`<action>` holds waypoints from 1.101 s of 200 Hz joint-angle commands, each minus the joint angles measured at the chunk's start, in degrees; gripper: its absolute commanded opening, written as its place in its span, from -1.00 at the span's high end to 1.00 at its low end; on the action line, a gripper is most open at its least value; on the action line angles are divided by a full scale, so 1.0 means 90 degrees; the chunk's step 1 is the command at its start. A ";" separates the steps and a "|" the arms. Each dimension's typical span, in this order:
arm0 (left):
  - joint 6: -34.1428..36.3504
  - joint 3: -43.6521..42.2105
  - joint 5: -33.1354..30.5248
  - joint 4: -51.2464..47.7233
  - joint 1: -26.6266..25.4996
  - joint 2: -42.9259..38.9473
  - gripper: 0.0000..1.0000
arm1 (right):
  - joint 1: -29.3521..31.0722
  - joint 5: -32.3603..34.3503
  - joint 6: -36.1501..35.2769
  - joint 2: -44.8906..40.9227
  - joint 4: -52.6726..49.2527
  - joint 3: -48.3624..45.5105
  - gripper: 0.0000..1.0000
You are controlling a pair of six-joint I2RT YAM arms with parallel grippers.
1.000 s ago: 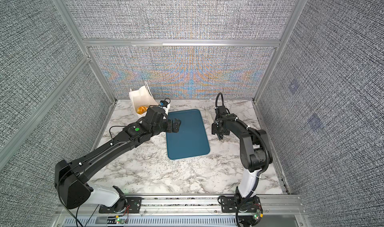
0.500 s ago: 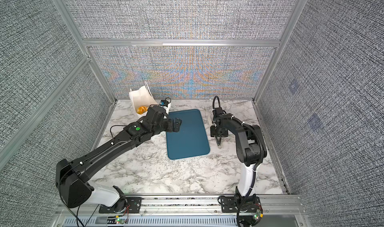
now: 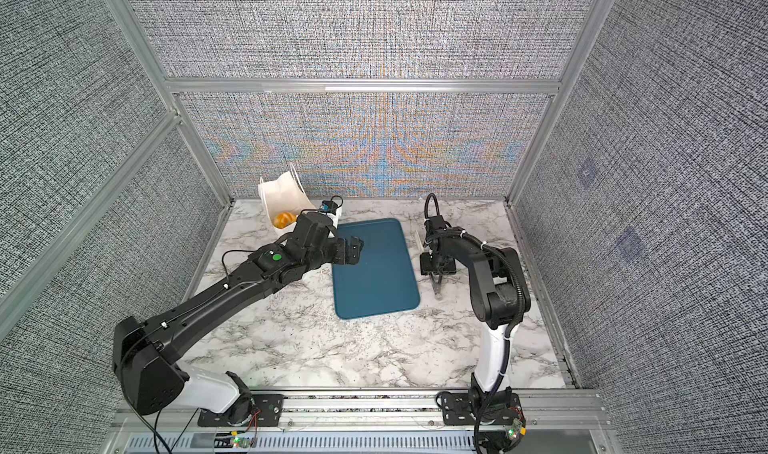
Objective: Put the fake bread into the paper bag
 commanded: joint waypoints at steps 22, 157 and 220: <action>-0.0065 -0.0037 -0.0291 -0.0143 0.0005 -0.0065 -0.99 | 0.0014 0.0199 0.0034 -0.0284 0.0378 -0.0335 -0.62; -0.0810 -0.1757 -0.2226 0.0040 0.0046 -0.1781 -0.99 | 0.0140 0.1012 -0.0955 -0.3574 0.3446 -0.3306 -0.92; -0.0864 -0.3042 -0.2976 0.0179 0.0745 -0.2661 -0.99 | -0.0764 0.1852 -0.0993 -0.4518 0.7205 -0.5691 -0.99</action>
